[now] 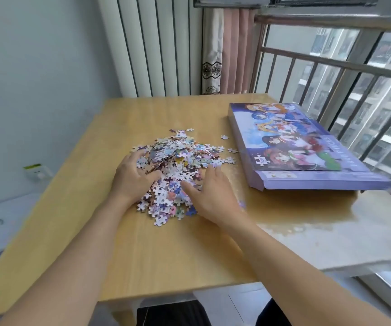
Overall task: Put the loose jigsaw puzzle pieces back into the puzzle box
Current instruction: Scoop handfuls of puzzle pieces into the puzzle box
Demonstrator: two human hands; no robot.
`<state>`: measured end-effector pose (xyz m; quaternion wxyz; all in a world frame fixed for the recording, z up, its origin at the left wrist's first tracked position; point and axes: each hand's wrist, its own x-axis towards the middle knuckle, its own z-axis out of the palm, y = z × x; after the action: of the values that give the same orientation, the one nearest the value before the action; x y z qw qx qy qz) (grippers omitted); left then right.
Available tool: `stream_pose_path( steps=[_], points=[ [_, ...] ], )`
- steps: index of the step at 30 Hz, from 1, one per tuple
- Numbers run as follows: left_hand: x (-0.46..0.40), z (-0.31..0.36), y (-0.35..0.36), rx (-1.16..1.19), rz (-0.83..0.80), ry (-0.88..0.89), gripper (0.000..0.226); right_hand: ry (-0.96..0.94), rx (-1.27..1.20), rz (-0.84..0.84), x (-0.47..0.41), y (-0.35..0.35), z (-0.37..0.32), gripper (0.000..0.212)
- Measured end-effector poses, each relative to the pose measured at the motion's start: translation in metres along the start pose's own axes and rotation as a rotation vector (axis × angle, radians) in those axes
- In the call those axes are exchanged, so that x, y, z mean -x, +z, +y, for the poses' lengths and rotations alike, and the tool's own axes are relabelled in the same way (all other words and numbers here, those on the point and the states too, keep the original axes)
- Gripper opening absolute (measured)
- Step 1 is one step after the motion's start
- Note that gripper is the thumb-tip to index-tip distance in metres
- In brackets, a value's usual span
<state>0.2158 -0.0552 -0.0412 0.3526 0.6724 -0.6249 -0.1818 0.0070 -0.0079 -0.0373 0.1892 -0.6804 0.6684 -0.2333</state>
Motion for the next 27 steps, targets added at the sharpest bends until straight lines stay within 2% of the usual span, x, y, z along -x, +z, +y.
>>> stream_pose_path(
  steps=[3,6,8,10,16,20,27],
  points=[
    [-0.005,-0.005,0.004,0.076,-0.059,-0.001,0.065,-0.184,-0.058,0.019,-0.019,-0.005,-0.009,0.079],
    [-0.01,-0.003,0.005,0.153,-0.059,0.0,0.054,-0.424,0.107,0.004,-0.05,-0.014,-0.018,0.081],
    [-0.01,-0.002,0.005,0.175,-0.06,0.015,0.051,-0.535,0.239,-0.042,-0.071,-0.017,-0.023,0.092],
    [-0.011,-0.005,0.004,0.188,-0.064,0.029,0.051,-0.61,0.354,-0.093,-0.091,-0.015,-0.029,0.094],
    [-0.012,-0.005,0.004,0.273,-0.074,0.034,0.056,-0.76,0.408,-0.257,-0.118,-0.015,-0.043,0.068],
    [-0.013,-0.006,0.001,0.414,-0.083,0.018,0.067,-0.789,0.416,-0.185,-0.118,-0.009,-0.047,0.06],
    [-0.011,-0.007,0.0,0.545,-0.044,0.043,0.06,-0.792,0.452,-0.063,-0.112,-0.007,-0.045,0.043]
  ],
)
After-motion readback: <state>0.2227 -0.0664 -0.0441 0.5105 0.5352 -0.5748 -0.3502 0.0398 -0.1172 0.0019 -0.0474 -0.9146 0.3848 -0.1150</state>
